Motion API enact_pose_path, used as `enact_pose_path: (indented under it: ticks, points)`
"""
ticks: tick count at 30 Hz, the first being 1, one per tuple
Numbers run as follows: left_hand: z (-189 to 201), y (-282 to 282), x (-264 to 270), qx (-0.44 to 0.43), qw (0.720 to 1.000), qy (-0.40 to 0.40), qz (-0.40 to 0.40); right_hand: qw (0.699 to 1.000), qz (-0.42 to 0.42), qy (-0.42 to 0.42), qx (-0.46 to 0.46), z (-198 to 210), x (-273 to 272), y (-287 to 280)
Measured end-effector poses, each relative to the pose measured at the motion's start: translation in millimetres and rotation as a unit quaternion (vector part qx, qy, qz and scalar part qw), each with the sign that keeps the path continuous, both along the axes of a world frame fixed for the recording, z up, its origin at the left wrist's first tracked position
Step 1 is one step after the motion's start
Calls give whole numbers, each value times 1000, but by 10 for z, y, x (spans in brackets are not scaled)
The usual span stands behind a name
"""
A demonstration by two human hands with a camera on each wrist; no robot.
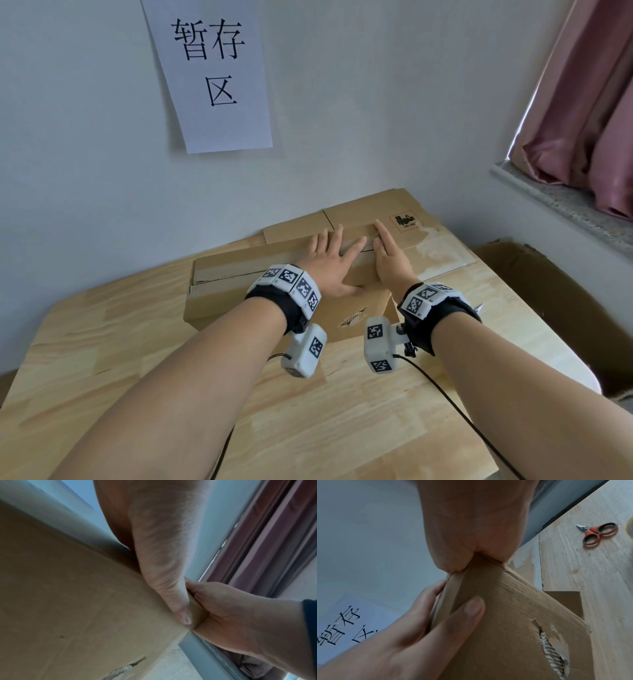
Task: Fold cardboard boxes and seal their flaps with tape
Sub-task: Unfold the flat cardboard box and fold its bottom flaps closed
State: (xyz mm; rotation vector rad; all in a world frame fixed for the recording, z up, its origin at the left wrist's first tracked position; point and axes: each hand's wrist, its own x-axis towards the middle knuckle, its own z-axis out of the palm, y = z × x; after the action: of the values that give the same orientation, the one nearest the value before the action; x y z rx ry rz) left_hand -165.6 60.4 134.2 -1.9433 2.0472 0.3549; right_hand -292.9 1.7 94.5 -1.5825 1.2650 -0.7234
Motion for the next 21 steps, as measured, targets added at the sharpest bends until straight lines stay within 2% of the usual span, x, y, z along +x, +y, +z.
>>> enact_pose_path:
  ticks: [5, 8, 11, 13, 15, 16, 17, 18, 21]
  points:
    - [-89, -59, -49, -20, 1000, 20, 0, 997, 54, -57, 22, -78, -159, -97]
    - [-161, -43, -8, -27, 999, 35, 6, 993, -36, -51, 101, -391, -442, -158]
    - [-204, -12, -14, -36, 999, 36, 11, 975, -132, 76, 164, -734, -901, -143]
    - [-209, -4, -13, -43, 998, 35, 12, 944, -123, 214, 221, -1026, -1192, -61]
    - [-211, -27, -9, -45, 998, 34, 12, 891, -31, 377, 252, -1323, -1417, -24]
    - [-209, -40, -7, -43, 998, 36, 13, 878, -10, 404, 255, -1458, -1476, 1]
    - [-207, -45, -5, -40, 998, 38, 14, 888, -31, 370, 270, -1500, -1489, 24]
    - [-205, -45, -2, -39, 998, 40, 15, 886, -19, 372, 278, -1454, -1488, 54]
    - [-199, -28, -9, -46, 998, 41, 17, 889, -89, 282, 349, -1315, -1389, 151]
